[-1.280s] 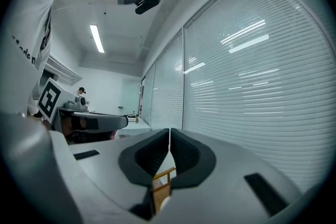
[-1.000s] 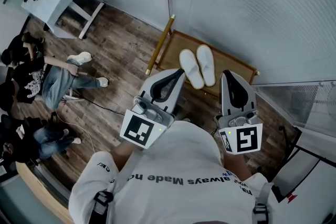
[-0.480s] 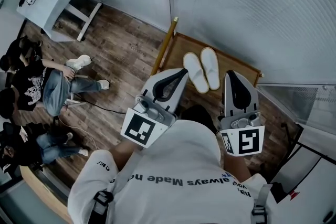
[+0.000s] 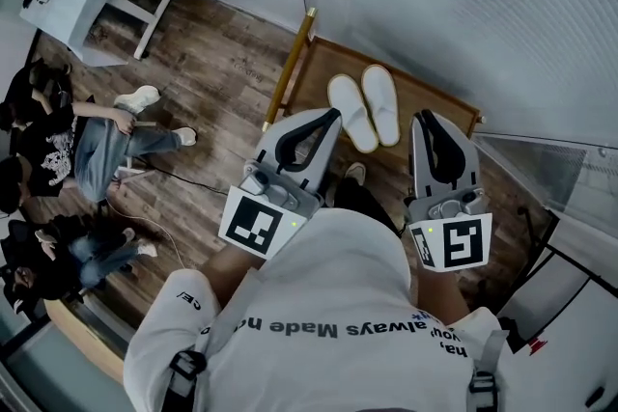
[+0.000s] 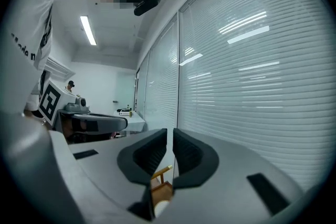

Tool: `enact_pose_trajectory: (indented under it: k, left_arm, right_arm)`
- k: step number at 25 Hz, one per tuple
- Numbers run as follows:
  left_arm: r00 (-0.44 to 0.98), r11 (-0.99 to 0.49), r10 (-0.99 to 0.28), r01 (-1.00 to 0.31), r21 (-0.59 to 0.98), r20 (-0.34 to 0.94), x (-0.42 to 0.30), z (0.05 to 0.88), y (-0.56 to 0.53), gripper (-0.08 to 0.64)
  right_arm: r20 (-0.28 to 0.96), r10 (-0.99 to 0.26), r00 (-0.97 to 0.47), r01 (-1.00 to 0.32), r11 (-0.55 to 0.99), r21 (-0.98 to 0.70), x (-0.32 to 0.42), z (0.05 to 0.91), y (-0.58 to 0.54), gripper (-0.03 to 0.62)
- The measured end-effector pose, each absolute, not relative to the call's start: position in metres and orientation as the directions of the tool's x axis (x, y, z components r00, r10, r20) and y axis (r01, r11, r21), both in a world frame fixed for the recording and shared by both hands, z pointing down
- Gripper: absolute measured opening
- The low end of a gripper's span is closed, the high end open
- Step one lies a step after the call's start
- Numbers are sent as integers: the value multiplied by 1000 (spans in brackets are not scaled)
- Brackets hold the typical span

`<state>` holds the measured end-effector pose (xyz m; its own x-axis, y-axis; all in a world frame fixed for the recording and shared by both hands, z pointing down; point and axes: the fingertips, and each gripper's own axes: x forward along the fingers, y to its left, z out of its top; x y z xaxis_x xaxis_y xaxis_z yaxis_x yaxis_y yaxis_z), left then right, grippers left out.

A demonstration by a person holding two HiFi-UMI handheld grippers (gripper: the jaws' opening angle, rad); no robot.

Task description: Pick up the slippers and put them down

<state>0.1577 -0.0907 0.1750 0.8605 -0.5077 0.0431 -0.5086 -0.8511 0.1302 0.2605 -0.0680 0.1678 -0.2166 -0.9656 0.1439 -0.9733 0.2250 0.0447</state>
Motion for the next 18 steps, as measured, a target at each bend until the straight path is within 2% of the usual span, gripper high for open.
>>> enact_pose_trajectory:
  k: [11,18]
  left_arm:
    - [851,-833,-502,-523,179,153,167,266,-94,11]
    - [844,-826,-493,-530,193,211,173,339,-96,11]
  right_arm:
    - [333,-916,-223,-974,222,-40,273,280,-69,67]
    - [449,-867,-216,-976,199,-85,280,378,-63,72]
